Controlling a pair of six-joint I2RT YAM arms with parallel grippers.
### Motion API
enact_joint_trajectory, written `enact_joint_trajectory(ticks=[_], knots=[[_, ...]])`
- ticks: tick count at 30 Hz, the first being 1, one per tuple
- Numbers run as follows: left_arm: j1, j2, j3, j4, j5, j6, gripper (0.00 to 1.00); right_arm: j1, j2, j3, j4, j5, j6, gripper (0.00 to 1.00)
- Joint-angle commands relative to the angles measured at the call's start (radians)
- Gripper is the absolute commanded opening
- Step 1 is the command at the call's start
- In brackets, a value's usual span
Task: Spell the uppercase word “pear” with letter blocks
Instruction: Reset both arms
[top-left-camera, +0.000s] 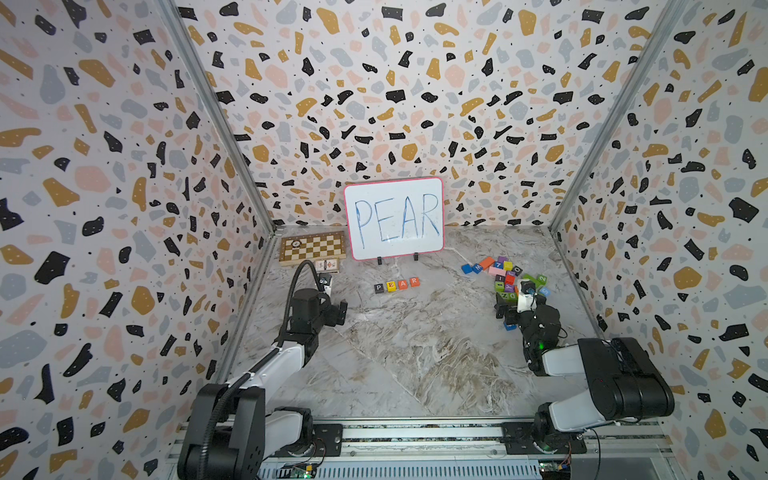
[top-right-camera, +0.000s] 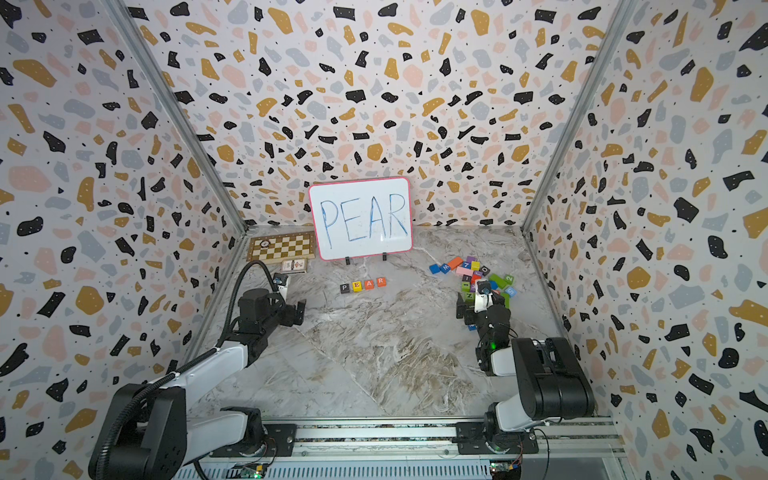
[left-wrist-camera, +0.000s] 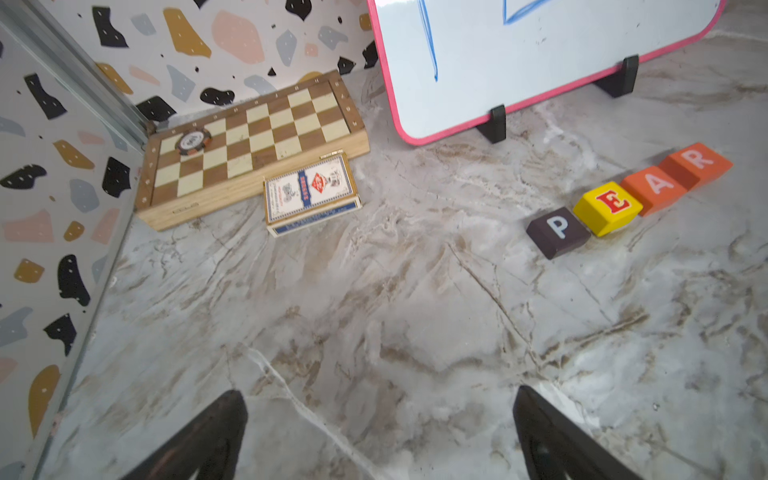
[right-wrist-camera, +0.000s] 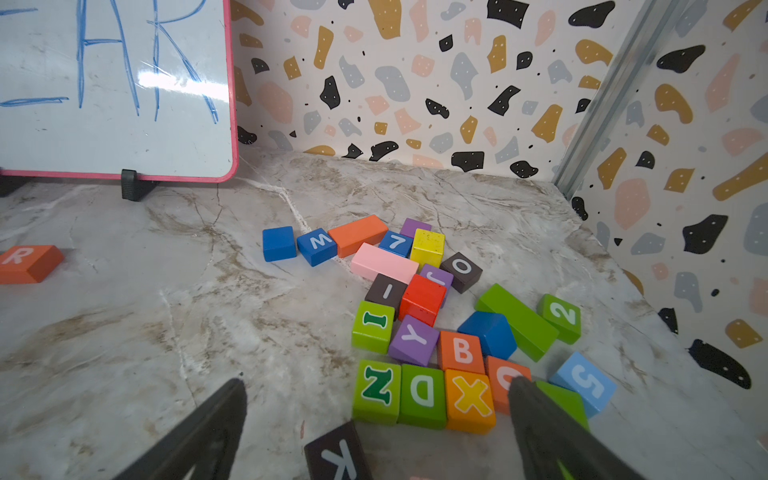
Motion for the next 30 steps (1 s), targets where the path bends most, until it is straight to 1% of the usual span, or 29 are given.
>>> enact_joint_trajectory(ticks=[1,3,5,8,9,10,11,14,20,24,30], knots=[[0.007,0.051,-0.029,0.215,-0.006,-0.045,0.96,0.004,-0.01,-0.002,0.027,-0.002,0.005,0.99],[0.007,0.1,-0.072,0.336,-0.03,-0.057,0.95,0.004,-0.01,-0.003,0.026,-0.003,0.005,0.99],[0.009,0.134,-0.092,0.404,-0.115,-0.097,0.95,0.004,-0.01,-0.003,0.026,-0.002,0.004,0.99],[0.013,0.194,-0.132,0.531,-0.131,-0.111,0.97,0.004,-0.009,-0.001,0.026,-0.002,0.004,0.99],[0.016,0.2,-0.13,0.531,-0.122,-0.109,0.98,0.004,-0.009,-0.002,0.023,-0.002,0.003,0.99],[0.025,0.192,-0.117,0.491,-0.104,-0.115,1.0,0.004,-0.009,-0.001,0.023,-0.003,0.004,0.99],[0.036,0.186,-0.103,0.455,-0.091,-0.123,0.99,0.004,-0.008,0.0,0.024,-0.003,0.002,0.99],[0.05,0.193,-0.1,0.458,-0.078,-0.129,0.99,0.004,-0.007,0.001,0.021,-0.002,0.004,0.99],[0.05,0.203,-0.09,0.449,-0.098,-0.137,0.99,0.004,-0.006,0.003,0.019,-0.005,0.005,0.99],[0.066,0.217,-0.073,0.429,-0.068,-0.146,0.99,0.004,-0.004,0.006,0.016,-0.006,0.005,0.99],[0.066,0.209,-0.082,0.436,-0.045,-0.138,0.99,0.004,-0.003,0.008,0.013,-0.006,0.004,0.99]])
